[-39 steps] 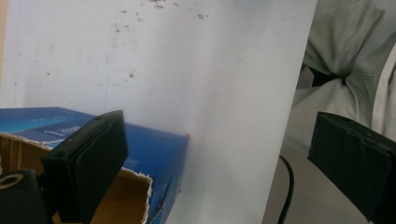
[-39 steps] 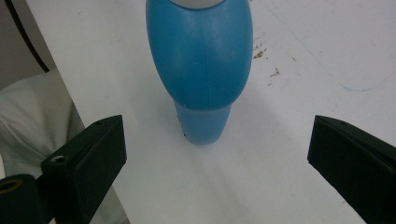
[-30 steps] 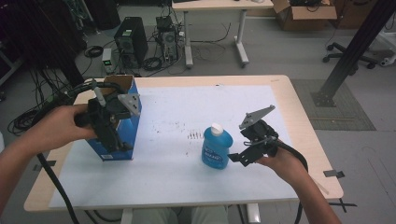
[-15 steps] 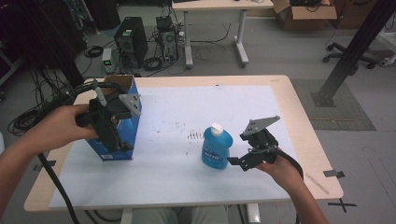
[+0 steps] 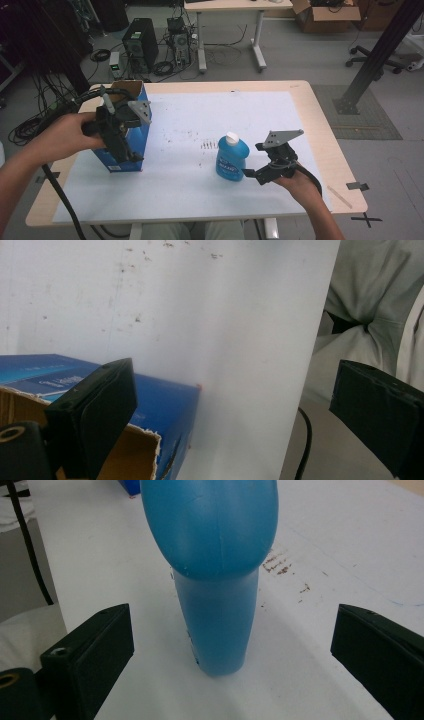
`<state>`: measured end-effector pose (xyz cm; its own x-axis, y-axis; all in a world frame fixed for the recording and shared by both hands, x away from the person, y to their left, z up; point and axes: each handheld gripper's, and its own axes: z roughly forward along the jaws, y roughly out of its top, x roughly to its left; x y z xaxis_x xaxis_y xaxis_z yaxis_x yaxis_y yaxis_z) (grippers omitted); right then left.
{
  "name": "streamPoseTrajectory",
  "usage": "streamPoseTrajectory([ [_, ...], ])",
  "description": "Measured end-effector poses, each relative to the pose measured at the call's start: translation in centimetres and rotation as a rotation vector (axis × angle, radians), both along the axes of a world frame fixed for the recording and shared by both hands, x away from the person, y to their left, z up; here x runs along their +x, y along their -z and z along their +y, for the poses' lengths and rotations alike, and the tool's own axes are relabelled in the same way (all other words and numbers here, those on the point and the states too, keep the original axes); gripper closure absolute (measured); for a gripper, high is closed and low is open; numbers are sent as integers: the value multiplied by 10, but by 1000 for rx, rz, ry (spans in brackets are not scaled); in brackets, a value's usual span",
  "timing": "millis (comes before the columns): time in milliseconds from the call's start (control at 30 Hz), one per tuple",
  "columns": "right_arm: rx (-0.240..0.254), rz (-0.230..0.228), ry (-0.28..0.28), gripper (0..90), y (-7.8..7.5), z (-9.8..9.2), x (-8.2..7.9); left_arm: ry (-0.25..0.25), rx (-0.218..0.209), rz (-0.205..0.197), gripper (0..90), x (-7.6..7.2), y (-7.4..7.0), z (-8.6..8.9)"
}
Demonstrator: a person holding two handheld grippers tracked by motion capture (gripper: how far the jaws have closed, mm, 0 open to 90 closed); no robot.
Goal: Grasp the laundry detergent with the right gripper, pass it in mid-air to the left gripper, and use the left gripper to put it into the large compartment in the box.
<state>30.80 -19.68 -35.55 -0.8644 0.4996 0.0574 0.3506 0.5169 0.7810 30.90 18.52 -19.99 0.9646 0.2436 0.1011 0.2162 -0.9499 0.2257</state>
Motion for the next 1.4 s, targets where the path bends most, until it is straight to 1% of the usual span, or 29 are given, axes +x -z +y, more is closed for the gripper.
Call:
streamPoseTrajectory([
  [267, 58, -32, -3, 36, 6, -3, -1, 0, -2, -3, 52, 0, -2, -2],
  [467, 88, -42, -5, 37, 14, -1, -1, 1, -1, -2, 53, 1, -2, -4],
  [700, 123, -43, -3, 39, 24, 2, 1, -3, -2, 0, 53, 1, -1, -2],
  [833, 139, -54, -4, 41, 27, 4, 2, -6, -4, 0, 53, 1, -2, 0],
  [967, 148, -51, -6, 41, 29, 5, 3, -7, -3, -1, 52, 0, -1, -1],
  [1167, 175, -49, -6, 41, 38, 12, 7, -5, -2, 0, 53, 0, -1, -2],
  [1300, 180, -46, -6, 42, 40, 15, 8, -6, -2, 1, 53, 1, -2, -1],
  [1400, 194, -45, -7, 45, 42, 20, 10, -7, -3, 2, 52, 1, -1, 0],
])
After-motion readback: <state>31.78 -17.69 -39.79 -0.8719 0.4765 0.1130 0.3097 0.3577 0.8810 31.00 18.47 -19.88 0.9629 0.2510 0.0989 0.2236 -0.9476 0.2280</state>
